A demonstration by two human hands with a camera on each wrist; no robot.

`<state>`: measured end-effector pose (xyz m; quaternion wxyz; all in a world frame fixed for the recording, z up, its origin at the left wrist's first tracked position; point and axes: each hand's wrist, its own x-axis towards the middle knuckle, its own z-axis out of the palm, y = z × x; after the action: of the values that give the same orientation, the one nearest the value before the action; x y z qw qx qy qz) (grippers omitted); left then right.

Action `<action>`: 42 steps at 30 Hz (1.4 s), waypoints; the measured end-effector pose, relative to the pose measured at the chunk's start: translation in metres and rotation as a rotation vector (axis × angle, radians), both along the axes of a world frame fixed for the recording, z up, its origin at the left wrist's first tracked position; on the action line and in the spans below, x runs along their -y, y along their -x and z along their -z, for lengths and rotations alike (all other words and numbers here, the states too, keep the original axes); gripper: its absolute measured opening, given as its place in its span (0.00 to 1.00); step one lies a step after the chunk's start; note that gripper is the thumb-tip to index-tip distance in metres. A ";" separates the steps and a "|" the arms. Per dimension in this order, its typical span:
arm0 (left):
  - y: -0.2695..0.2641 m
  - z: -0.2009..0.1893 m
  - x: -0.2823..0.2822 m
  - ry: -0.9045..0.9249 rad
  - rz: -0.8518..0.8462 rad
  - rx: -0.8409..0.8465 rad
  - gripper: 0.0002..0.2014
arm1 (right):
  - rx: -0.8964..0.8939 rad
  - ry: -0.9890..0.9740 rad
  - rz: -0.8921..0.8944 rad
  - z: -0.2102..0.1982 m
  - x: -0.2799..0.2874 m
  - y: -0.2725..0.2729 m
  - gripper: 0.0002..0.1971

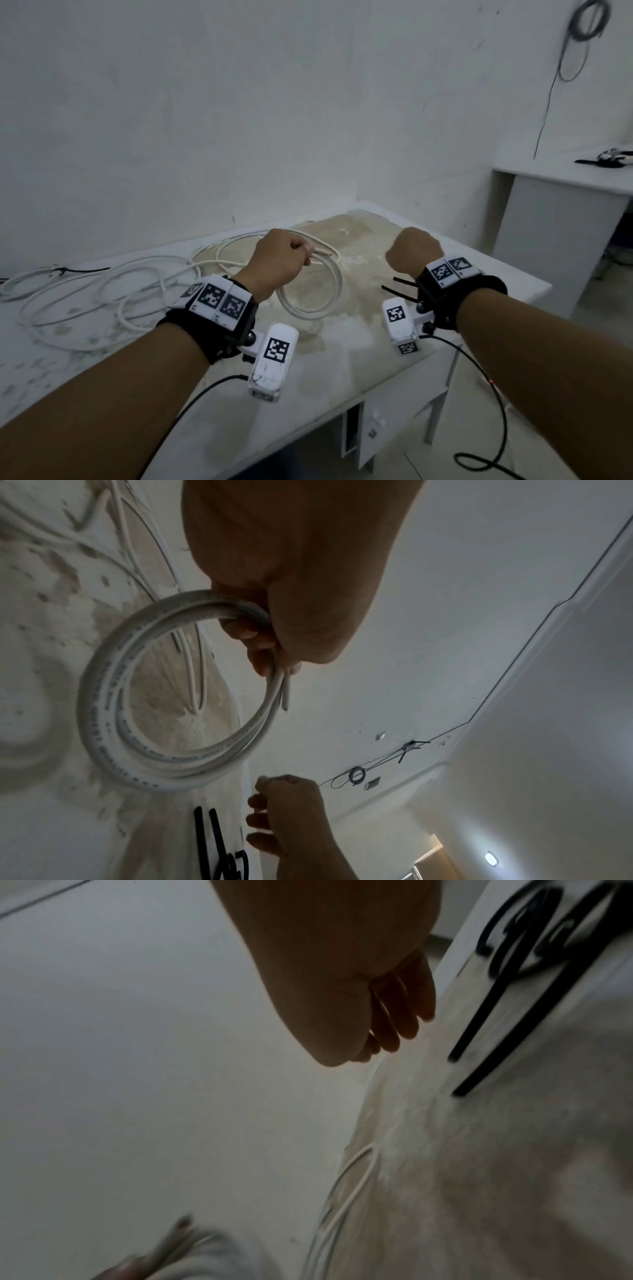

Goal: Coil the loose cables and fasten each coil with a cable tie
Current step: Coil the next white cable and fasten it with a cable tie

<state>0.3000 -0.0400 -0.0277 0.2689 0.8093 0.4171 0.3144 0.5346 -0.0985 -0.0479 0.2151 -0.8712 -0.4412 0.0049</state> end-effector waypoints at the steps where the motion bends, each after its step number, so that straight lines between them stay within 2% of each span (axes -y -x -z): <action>1: -0.002 0.000 0.002 0.003 0.005 0.002 0.15 | 0.069 0.028 0.022 0.004 0.003 -0.012 0.08; 3: -0.003 0.001 0.002 0.004 0.009 0.008 0.15 | 0.178 0.106 0.061 0.015 0.006 -0.034 0.05; 5: -0.005 0.001 0.000 0.028 0.010 0.029 0.14 | 0.258 0.240 0.086 0.026 0.007 -0.051 0.07; 7: -0.007 0.002 -0.003 0.063 0.011 0.055 0.13 | 0.364 0.338 0.044 0.033 0.010 -0.064 0.07; 11: -0.011 0.003 -0.009 0.094 0.008 0.058 0.13 | 0.379 0.334 0.060 0.034 0.020 -0.078 0.07; 15: -0.011 0.004 -0.014 0.096 0.009 0.051 0.13 | 0.312 0.342 0.069 0.033 0.018 -0.081 0.09; 18: -0.008 0.003 -0.016 0.102 0.016 0.063 0.13 | 0.393 0.372 0.072 0.018 0.013 -0.075 0.09; 21: -0.002 0.001 -0.019 0.122 0.016 0.104 0.11 | 0.436 0.273 0.099 -0.012 0.004 -0.062 0.06; 23: 0.004 -0.001 -0.021 0.136 0.024 0.144 0.10 | 0.412 0.103 0.083 -0.028 -0.009 -0.053 0.06; 27: 0.025 -0.010 -0.028 0.138 0.030 0.202 0.10 | 0.370 -0.207 -0.088 -0.049 -0.049 -0.005 0.08; 30: 0.054 -0.015 -0.036 0.134 -0.002 0.241 0.10 | 0.074 -0.349 -0.251 -0.050 -0.086 0.059 0.06; 32: 0.078 -0.016 -0.042 0.116 -0.041 0.257 0.10 | -0.258 -0.402 -0.355 -0.044 -0.110 0.107 0.04; 34: 0.108 -0.012 -0.049 0.096 -0.106 0.266 0.09 | -0.628 -0.431 -0.459 -0.037 -0.129 0.158 0.07; 35: 0.124 -0.010 -0.053 0.088 -0.144 0.268 0.09 | -0.753 -0.422 -0.517 -0.033 -0.137 0.182 0.08; 39: 0.189 0.007 -0.066 0.053 -0.335 0.233 0.11 | -0.966 -0.305 -0.737 -0.022 -0.155 0.264 0.06; 42: 0.229 0.022 -0.072 0.049 -0.441 0.220 0.11 | -1.098 -0.220 -0.822 -0.006 -0.165 0.305 0.03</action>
<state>0.0709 0.0324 -0.0497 0.2570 0.6529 0.5593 0.4415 0.2294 0.0665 -0.0422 0.4749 -0.4782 -0.5607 0.4811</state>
